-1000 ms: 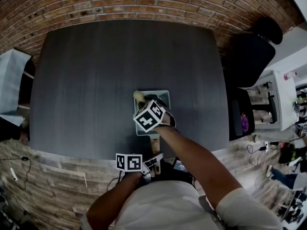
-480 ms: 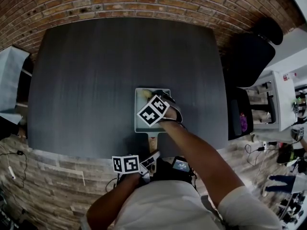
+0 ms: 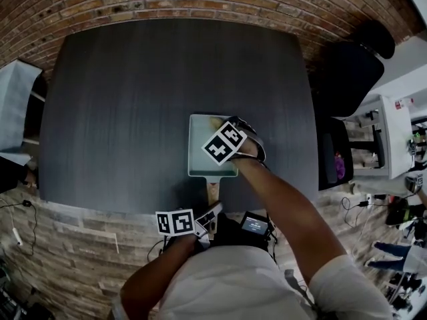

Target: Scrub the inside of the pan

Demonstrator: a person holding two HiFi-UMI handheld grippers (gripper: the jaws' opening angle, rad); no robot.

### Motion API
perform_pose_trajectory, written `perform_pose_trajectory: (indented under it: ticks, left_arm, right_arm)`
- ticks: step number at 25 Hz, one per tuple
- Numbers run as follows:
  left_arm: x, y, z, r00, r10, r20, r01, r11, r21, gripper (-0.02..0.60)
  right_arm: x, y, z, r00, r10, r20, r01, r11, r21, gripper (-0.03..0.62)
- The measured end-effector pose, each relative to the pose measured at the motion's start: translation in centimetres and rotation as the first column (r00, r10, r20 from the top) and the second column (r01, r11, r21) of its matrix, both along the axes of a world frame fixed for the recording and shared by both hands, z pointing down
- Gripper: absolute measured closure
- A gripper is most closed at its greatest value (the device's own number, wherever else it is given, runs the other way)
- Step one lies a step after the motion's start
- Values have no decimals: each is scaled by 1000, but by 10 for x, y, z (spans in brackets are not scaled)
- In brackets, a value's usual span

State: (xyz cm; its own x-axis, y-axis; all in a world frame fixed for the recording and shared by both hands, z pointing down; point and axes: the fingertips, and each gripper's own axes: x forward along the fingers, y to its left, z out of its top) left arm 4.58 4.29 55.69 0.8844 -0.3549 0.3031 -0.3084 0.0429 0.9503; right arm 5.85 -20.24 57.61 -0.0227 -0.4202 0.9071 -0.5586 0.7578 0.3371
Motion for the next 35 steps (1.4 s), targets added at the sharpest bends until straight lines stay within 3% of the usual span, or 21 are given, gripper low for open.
perform_pose_trajectory:
  ticks: [5, 11, 17, 23, 25, 28, 30, 35]
  left_arm:
    - [0, 0, 0, 1000, 0, 1, 0, 1000, 5, 497]
    - [2, 1, 0, 1000, 20, 4, -20, 1000, 5, 495]
    - [2, 1, -1, 1000, 30, -2, -30, 1000, -1, 495]
    - [2, 2, 0, 999, 34, -4, -34, 999, -2, 495]
    - [0, 1, 0, 999, 32, -5, -32, 999, -3, 495]
    - [0, 1, -1, 1000, 25, -7, -25, 1000, -2, 495]
    - [0, 2, -1, 1000, 19, -8, -19, 1000, -3, 495]
    - [-2, 0, 0, 1000, 1, -7, -1, 1000, -2, 495]
  right_arm:
    - [-1, 2, 1, 998, -55, -13, 55, 998, -2, 487]
    - [-6, 11, -1, 989, -121, 82, 126, 990, -56, 384]
    - [-8, 14, -7, 980, -161, 116, 167, 985, -50, 374]
    - [-9, 16, -14, 968, -213, 131, 223, 973, -66, 319]
    - [-12, 16, -15, 961, -249, 119, 257, 965, -55, 325]
    - [-16, 18, -9, 946, -317, 71, 321, 946, -47, 424]
    - [-17, 18, -3, 938, -342, 45, 345, 937, -55, 442]
    - [-19, 18, 4, 945, -323, 44, 326, 938, -121, 474]
